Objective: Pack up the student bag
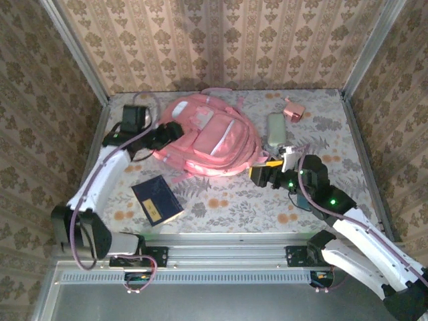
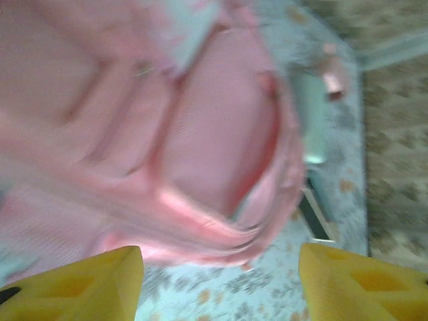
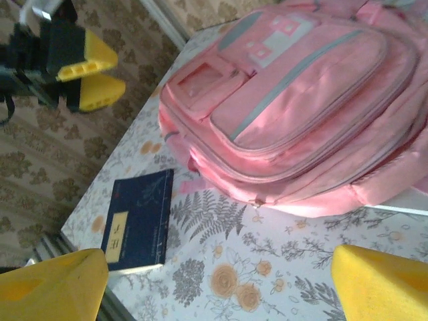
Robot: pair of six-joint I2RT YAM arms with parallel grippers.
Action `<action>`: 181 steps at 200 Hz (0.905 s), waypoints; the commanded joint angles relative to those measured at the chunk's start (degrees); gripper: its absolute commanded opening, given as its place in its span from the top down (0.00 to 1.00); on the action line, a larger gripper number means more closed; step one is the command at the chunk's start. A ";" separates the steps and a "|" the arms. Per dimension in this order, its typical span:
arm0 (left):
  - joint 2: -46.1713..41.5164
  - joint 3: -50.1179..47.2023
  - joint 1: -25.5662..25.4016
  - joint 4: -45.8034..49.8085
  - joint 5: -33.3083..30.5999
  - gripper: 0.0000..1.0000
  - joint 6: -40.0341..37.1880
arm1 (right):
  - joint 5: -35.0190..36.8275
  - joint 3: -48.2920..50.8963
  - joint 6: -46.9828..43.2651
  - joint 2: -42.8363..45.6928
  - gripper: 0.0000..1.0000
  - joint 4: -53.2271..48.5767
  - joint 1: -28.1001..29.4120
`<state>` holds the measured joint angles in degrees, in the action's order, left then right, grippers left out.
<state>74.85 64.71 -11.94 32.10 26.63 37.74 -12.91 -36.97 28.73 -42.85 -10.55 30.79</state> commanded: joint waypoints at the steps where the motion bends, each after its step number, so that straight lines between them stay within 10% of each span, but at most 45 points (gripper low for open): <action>1: -4.06 -9.53 6.09 11.76 -7.67 0.34 5.30 | -2.49 1.15 -0.91 -2.02 0.12 3.42 1.43; 47: -7.86 -20.82 15.41 21.87 -17.09 0.33 6.59 | -1.27 -0.64 -1.13 -7.10 0.12 5.31 4.34; 181: -1.86 -27.31 12.17 14.05 -25.03 0.41 12.38 | 0.17 -1.55 2.36 -12.30 0.12 6.14 5.78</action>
<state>71.57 38.70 2.70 48.56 3.55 46.33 -13.30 -36.53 28.93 -53.56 -6.24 36.18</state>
